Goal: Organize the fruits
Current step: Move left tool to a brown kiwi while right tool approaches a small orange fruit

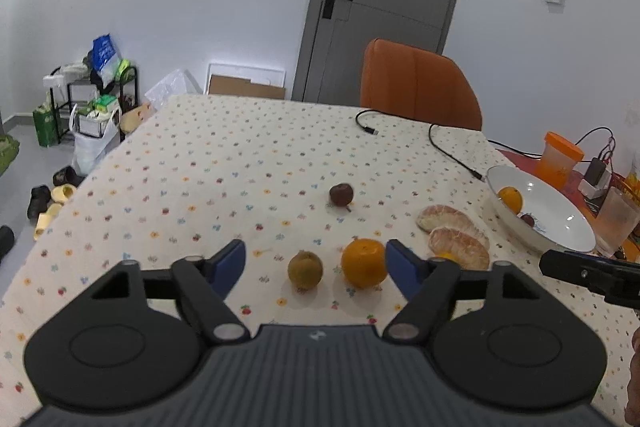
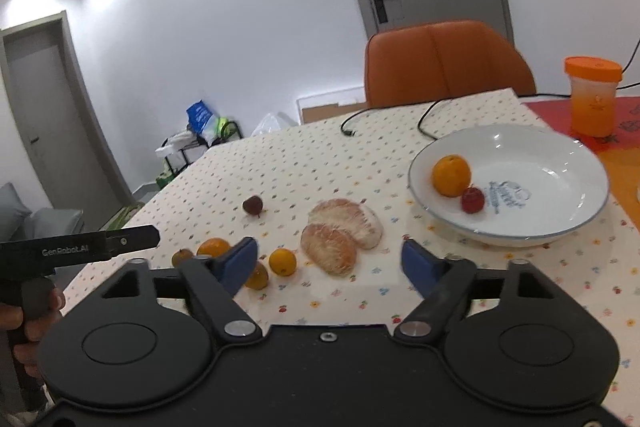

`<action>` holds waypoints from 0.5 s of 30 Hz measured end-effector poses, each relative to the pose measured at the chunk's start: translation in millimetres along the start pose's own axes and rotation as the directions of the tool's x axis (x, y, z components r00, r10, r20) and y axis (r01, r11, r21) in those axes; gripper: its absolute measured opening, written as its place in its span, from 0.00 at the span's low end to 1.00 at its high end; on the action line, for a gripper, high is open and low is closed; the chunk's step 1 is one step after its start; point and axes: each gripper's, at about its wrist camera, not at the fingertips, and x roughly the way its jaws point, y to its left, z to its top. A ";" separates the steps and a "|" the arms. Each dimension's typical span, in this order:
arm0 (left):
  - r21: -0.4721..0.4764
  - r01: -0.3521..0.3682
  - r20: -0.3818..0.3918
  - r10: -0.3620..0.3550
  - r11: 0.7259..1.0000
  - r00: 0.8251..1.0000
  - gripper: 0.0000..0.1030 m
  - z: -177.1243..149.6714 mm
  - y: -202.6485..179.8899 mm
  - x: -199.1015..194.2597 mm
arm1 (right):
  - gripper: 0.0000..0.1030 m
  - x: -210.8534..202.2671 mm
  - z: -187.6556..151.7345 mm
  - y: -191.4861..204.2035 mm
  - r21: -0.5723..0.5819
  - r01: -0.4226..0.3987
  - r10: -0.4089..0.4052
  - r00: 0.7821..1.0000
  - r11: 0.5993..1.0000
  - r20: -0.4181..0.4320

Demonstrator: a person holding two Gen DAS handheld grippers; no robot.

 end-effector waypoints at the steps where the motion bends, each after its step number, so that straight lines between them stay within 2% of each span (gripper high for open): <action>1: -0.008 -0.002 -0.005 0.002 1.000 1.000 0.64 -0.8 2.4 2.1 | 0.62 2.3 -0.4 0.6 0.001 -0.008 0.008 1.000 1.000 -0.010; 4: -0.025 -0.005 -0.019 0.005 1.000 1.000 0.59 -2.6 7.6 8.7 | 0.53 8.9 -1.4 4.6 -0.002 -0.024 0.024 0.999 1.000 -0.027; 11: -0.046 0.000 -0.040 -0.001 0.999 0.999 0.51 -6.3 12.9 22.9 | 0.45 28.5 -1.9 11.7 -0.007 -0.049 0.048 0.997 0.999 -0.058; 15: -0.048 0.008 -0.049 -0.010 0.999 0.999 0.49 -7.6 11.9 32.7 | 0.44 41.5 -1.6 14.6 -0.009 -0.056 0.055 0.995 0.998 -0.080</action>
